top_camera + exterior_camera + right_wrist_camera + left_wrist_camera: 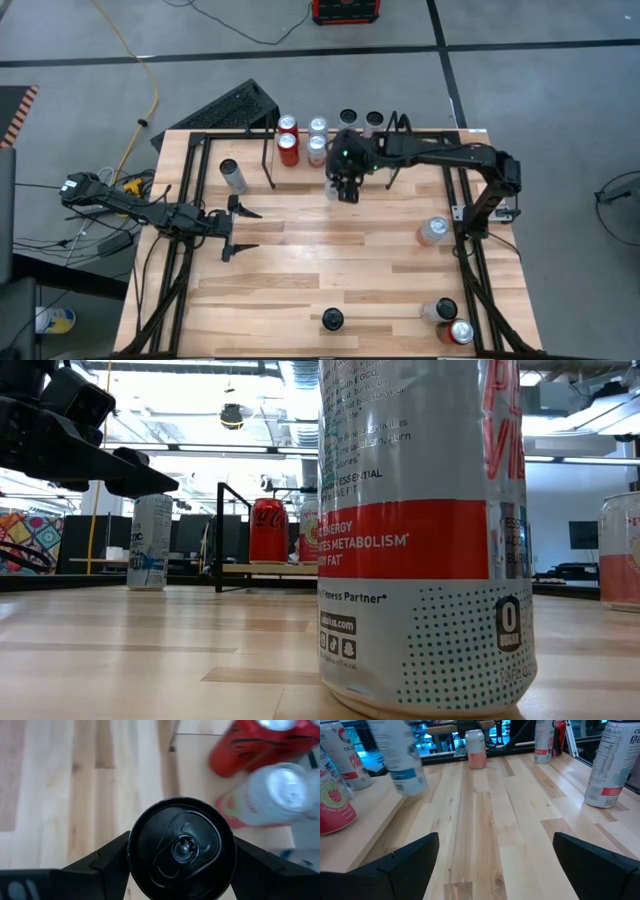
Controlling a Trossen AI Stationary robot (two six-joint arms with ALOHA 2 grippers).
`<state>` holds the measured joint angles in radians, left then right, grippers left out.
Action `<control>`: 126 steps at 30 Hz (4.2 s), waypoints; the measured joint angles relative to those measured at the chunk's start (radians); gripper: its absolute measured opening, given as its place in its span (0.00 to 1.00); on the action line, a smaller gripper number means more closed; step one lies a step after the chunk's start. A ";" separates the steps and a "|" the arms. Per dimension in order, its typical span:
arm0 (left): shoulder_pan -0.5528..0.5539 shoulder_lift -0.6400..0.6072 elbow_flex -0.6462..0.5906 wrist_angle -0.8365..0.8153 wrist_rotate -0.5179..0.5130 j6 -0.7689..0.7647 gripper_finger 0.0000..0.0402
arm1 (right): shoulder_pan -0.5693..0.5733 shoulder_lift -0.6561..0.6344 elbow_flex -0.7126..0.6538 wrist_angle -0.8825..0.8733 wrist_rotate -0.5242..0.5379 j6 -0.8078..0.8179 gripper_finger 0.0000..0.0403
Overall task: Place canned beverage on shelf
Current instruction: Put the bottom white blue soda can on the shelf and align with other white blue soda can
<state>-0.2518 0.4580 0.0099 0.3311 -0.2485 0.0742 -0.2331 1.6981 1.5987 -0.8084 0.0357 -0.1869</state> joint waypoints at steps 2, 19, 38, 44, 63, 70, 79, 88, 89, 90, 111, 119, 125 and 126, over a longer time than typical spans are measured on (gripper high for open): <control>0.000 0.000 0.000 -0.001 0.000 -0.002 0.94 | -0.033 0.000 0.005 -0.006 0.000 -0.005 0.72; 0.000 0.000 0.000 -0.031 -0.006 -0.030 0.94 | -0.228 0.010 -0.007 0.012 -0.064 -0.046 0.72; 0.000 0.000 0.000 -0.035 0.001 -0.045 0.94 | -0.227 0.004 -0.104 0.118 -0.064 -0.086 0.72; 0.000 0.000 0.000 -0.035 0.000 -0.045 0.94 | -0.241 0.005 -0.104 0.150 -0.065 -0.103 0.72; 0.000 0.000 0.000 -0.035 -0.002 -0.034 0.94 | -0.269 0.005 -0.104 0.144 -0.063 -0.107 0.73; 0.000 0.000 0.000 -0.034 -0.002 -0.034 0.94 | -0.278 0.005 -0.103 0.143 -0.063 -0.103 0.73; 0.000 0.000 0.000 -0.034 -0.002 -0.029 0.94 | -0.287 0.014 -0.102 0.150 -0.059 -0.102 0.74; 0.000 0.000 0.000 -0.034 -0.003 -0.029 0.94 | -0.284 0.022 -0.101 0.152 -0.058 -0.099 0.74; 0.000 0.000 0.000 -0.034 -0.003 -0.029 0.94 | -0.282 0.022 -0.101 0.152 -0.058 -0.099 0.74; 0.000 0.000 0.000 -0.034 -0.003 -0.029 0.94 | -0.279 0.022 -0.101 0.151 -0.058 -0.099 0.74; 0.000 0.000 0.000 -0.034 -0.003 -0.029 0.94 | -0.270 0.020 -0.100 0.137 -0.034 -0.083 0.88; 0.000 0.000 0.000 -0.034 -0.002 -0.025 0.94 | -0.254 0.017 -0.006 0.106 -0.014 -0.089 0.87; 0.000 0.000 0.000 -0.034 -0.002 -0.025 0.94 | -0.213 0.016 0.086 0.066 0.103 -0.112 0.87; 0.000 0.000 0.000 -0.034 -0.002 -0.025 0.94 | -0.205 0.016 0.110 0.052 0.105 -0.110 0.87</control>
<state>-0.2517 0.4583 0.0098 0.2970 -0.2508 0.0494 -0.4385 1.7142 1.7085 -0.7564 0.1406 -0.2970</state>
